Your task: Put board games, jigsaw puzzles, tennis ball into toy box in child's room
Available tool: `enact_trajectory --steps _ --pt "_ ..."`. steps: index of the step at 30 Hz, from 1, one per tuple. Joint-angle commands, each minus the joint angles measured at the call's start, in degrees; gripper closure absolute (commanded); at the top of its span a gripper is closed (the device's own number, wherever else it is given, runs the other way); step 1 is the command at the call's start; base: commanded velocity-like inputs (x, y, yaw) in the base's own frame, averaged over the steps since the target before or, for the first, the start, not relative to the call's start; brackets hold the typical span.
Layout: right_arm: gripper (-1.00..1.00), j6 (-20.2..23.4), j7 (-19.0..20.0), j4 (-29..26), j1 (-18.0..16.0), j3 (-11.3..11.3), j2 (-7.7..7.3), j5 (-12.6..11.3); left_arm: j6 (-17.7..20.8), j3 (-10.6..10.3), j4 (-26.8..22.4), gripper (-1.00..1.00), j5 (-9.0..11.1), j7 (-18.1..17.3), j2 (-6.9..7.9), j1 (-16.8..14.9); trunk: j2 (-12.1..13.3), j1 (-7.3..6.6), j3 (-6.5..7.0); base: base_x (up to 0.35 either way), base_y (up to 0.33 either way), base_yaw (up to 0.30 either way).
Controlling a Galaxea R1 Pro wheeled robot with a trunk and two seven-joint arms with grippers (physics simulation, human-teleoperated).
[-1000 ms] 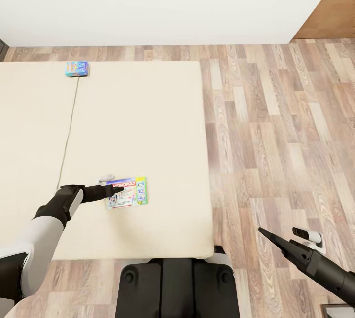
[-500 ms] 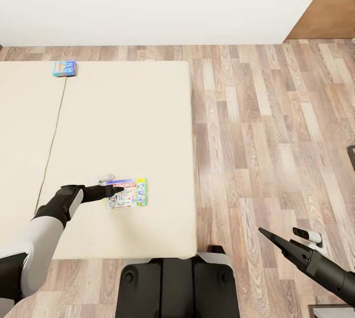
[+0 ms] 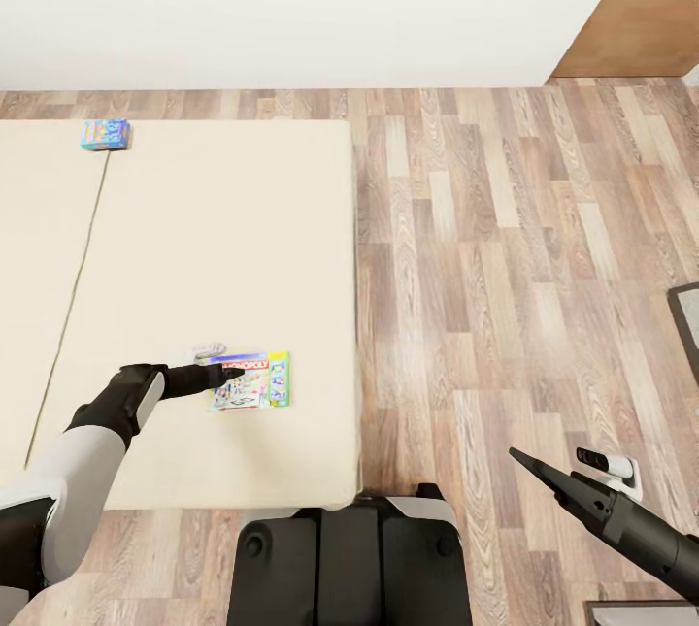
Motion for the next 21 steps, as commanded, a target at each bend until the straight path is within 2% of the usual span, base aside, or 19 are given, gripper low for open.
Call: enact_trajectory --steps 1,10,21 --pt "-1.00 0.55 0.11 0.00 -0.02 -0.01 -0.03 -0.09 0.45 0.43 -0.07 -1.00 -0.33 -0.41 -0.05 -0.02 -0.09 0.03 -0.06 0.000 -0.067 0.000" --pt "-1.00 0.55 -0.05 0.26 -0.05 0.00 -0.01 -0.06 0.45 0.37 -0.07 -1.00 -0.32 -0.43 0.02 -0.02 -0.09 0.03 -0.06 0.000 -0.018 0.000" --pt "-1.00 0.55 -2.23 0.51 -0.05 0.20 -0.01 -0.06 0.45 0.36 -0.07 -1.00 -0.33 -0.44 0.01 -0.02 -0.09 0.03 -0.06 0.000 -0.001 0.000"
